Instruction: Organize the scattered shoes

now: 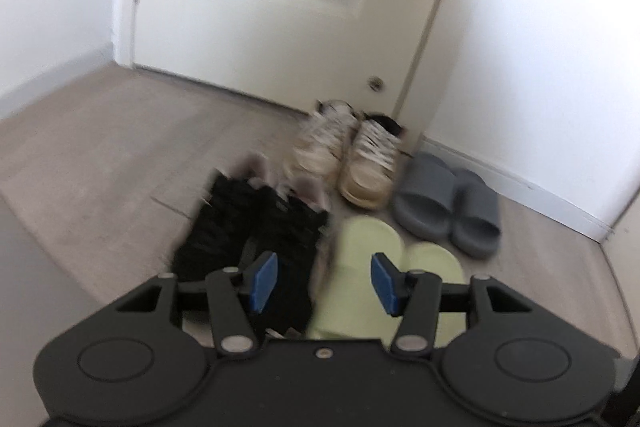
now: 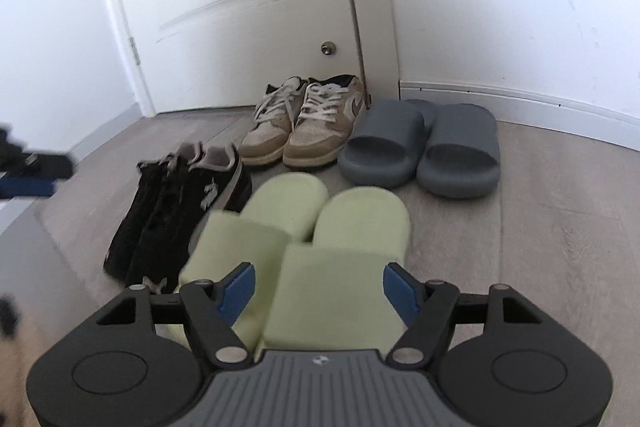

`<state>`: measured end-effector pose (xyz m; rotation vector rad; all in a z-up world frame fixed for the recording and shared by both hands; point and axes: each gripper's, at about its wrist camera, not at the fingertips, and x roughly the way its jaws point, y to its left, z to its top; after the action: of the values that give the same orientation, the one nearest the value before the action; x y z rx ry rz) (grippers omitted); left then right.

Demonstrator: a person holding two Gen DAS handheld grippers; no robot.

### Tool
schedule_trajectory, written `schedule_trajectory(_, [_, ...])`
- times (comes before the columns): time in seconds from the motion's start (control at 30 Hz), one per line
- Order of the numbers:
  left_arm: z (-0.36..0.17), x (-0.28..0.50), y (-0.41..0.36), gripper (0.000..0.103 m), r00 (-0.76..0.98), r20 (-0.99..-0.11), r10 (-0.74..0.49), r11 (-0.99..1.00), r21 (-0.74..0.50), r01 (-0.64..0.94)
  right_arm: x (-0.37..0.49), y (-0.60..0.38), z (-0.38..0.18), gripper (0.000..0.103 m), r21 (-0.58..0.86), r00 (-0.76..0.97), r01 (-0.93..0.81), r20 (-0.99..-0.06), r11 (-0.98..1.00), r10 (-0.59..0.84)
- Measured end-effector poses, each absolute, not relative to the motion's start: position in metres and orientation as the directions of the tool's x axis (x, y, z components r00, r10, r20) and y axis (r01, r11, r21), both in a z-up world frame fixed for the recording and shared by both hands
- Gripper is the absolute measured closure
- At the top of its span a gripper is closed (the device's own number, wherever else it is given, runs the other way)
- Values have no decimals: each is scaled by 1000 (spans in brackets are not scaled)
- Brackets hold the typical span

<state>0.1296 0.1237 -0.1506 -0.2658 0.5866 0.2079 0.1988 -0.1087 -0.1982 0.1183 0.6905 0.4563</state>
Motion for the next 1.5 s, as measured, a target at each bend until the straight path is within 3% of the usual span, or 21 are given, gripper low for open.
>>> schedule_trajectory(0.2, [-153, 167, 196, 48, 823, -542, 169, 926, -200, -321, 271, -51, -201, 36, 327, 630, -370, -600, 870, 493])
schedule_trajectory(0.27, [-152, 190, 209, 49, 787, -549, 282, 932, -39, -361, 297, -20, -197, 40, 363, 613, -346, -610, 865, 502])
schedule_trajectory(0.37, [-141, 226, 235, 49, 788, -587, 184, 947, -108, -302, 335, 36, -194, 43, 398, 588, -278, -649, 874, 483])
schedule_trajectory(0.5, [-116, 270, 252, 49, 745, -640, 189, 947, -81, -310, 373, 83, -200, 44, 389, 524, -198, -734, 900, 433])
schedule_trajectory(0.7, [-47, 335, 280, 49, 671, -733, 111, 943, -135, -303, 436, 132, -220, 46, 252, 324, -85, -908, 964, 266])
schedule_trajectory(0.9, [19, 385, 294, 48, 630, -776, 28, 935, -203, -292, 461, 140, -244, 48, 212, 262, 50, -946, 976, 192])
schedule_trajectory(1.07, [26, 409, 298, 48, 640, -768, 18, 934, -215, -285, 447, 151, -245, 49, 156, 343, 97, -932, 983, 114])
schedule_trajectory(1.13, [21, 410, 303, 49, 640, -768, 29, 932, -210, -294, 425, 168, -249, 56, 35, 453, 31, -891, 999, 18])
schedule_trajectory(1.23, [16, 401, 313, 49, 630, -776, 45, 923, -208, -322, 398, 173, -252, 73, -25, 567, -66, -823, 998, 17])
schedule_trajectory(1.5, [19, 339, 358, 49, 640, -768, -1, 912, -263, -313, 353, 171, -208, 76, -68, 710, -119, -703, 991, 37])
